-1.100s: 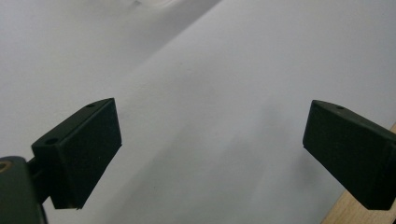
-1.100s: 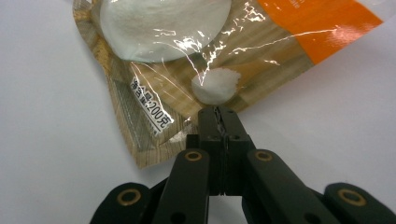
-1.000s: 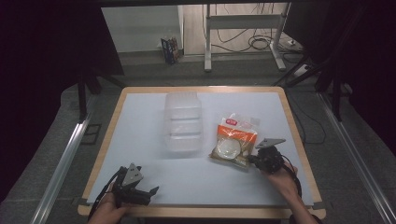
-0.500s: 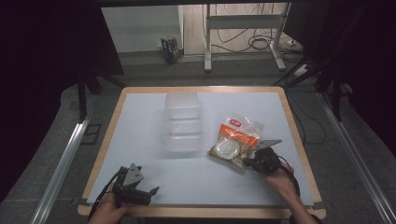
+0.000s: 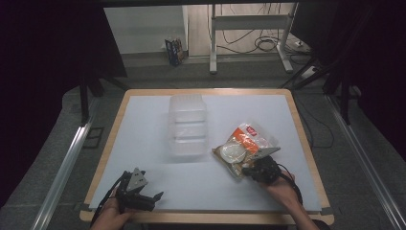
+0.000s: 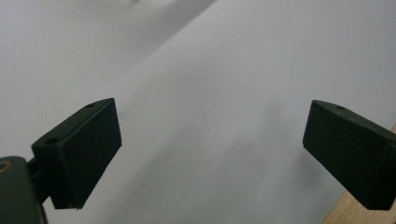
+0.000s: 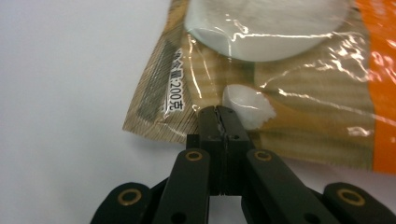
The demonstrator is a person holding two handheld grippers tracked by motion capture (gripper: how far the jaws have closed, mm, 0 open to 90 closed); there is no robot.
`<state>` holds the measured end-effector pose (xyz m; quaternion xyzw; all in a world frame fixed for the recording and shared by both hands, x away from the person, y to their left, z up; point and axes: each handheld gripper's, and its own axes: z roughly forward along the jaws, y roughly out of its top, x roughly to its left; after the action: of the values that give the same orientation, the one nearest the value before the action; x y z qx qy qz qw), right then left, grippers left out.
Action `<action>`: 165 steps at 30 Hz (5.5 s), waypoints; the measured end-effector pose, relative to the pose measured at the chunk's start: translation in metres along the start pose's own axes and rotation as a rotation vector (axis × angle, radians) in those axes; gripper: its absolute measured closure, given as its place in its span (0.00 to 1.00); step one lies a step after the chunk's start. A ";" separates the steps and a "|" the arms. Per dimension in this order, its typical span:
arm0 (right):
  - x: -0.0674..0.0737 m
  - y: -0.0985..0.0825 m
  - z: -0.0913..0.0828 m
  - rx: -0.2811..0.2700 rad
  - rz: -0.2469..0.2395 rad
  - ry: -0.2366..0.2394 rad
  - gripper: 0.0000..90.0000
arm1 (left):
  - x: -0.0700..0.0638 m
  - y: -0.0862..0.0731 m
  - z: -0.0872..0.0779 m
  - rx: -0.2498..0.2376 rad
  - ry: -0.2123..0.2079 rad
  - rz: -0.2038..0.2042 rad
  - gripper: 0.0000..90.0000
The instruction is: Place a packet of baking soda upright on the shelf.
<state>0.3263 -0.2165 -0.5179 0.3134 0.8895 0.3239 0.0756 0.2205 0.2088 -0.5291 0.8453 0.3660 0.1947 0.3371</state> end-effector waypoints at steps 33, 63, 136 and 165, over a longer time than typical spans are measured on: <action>-0.023 -0.022 -0.046 -0.008 0.077 -0.136 0.55 | 0.000 -0.001 -0.001 -0.012 -0.001 0.003 0.05; -0.053 -0.014 -0.055 -0.120 0.165 -0.155 0.34 | -0.001 -0.001 -0.001 -0.007 0.001 0.007 0.05; -0.022 0.100 -0.053 -0.188 0.041 0.055 0.98 | -0.001 -0.001 -0.001 -0.009 0.006 0.002 0.05; -0.041 0.169 -0.066 -0.235 -0.023 -0.067 0.98 | 0.001 -0.002 -0.002 -0.020 0.007 -0.016 0.04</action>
<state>0.4223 -0.1759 -0.3636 0.3028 0.8459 0.4143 0.1454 0.2196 0.2114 -0.5288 0.8382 0.3720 0.1985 0.3458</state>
